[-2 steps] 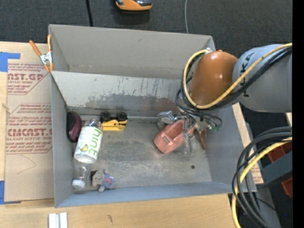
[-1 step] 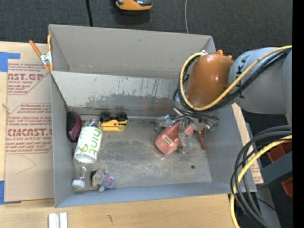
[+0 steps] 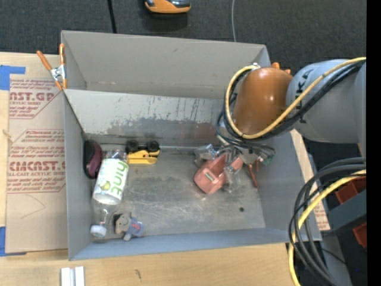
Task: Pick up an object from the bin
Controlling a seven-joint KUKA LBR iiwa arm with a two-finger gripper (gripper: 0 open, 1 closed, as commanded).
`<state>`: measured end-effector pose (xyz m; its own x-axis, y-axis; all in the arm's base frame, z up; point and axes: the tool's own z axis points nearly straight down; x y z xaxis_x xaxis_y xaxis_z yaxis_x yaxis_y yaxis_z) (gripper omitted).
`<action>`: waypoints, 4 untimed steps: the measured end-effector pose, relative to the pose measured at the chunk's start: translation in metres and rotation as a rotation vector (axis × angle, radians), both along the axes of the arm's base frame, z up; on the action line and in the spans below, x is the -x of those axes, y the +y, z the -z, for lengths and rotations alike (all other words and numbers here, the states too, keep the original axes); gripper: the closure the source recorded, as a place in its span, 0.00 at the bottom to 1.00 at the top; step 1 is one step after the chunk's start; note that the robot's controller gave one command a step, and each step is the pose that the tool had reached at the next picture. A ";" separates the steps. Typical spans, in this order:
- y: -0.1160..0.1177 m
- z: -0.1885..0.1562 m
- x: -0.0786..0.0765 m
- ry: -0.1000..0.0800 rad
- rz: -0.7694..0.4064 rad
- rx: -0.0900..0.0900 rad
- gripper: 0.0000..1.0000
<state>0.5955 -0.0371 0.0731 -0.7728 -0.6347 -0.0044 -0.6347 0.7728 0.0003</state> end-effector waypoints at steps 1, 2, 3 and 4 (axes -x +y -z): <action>0.001 -0.026 0.001 0.005 0.002 0.002 1.00; 0.001 -0.034 0.004 0.015 0.001 0.001 1.00; 0.001 -0.058 0.004 0.017 0.001 0.001 1.00; 0.001 -0.083 0.001 0.005 0.001 0.002 1.00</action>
Offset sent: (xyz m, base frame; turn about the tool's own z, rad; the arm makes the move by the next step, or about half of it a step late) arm 0.0000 0.0001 0.1062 0.0000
